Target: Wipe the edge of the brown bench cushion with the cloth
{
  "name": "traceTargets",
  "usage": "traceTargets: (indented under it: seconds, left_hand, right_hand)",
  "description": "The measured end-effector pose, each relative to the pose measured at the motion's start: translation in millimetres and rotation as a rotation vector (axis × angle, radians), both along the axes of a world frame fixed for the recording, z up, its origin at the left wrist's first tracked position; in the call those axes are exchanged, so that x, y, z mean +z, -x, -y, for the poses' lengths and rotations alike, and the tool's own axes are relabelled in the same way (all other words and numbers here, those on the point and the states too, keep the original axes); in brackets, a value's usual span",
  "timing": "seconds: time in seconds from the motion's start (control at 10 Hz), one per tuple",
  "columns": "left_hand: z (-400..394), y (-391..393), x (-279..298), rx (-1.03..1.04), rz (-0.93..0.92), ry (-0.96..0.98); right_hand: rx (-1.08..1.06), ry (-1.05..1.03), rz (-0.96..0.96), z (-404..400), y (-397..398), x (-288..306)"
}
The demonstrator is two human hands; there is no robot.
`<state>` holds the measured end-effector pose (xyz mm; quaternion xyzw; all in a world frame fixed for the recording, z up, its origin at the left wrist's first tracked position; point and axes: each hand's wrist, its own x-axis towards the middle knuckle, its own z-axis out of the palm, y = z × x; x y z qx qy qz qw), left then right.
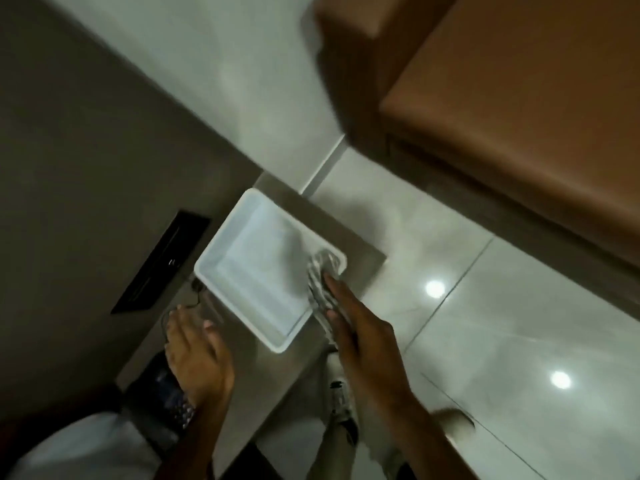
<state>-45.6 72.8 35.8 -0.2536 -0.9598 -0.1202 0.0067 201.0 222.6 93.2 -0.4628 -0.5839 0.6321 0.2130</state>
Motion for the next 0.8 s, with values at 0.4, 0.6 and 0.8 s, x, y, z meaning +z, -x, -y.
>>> traceTargets:
  seconds: [0.4,0.6,0.8]
  left_hand:
    - [34,14,-146,0.013,0.148,0.073]
    - [26,4,-156,0.067,0.118,0.077]
    - [32,7,-141,0.095,0.156,0.087]
  right_hand:
    - [0.773,-0.432,0.703,43,176,-93]
    - [0.700,-0.449,0.636,32,174,-107]
    - [0.756,-0.580,0.746,22,179,-78]
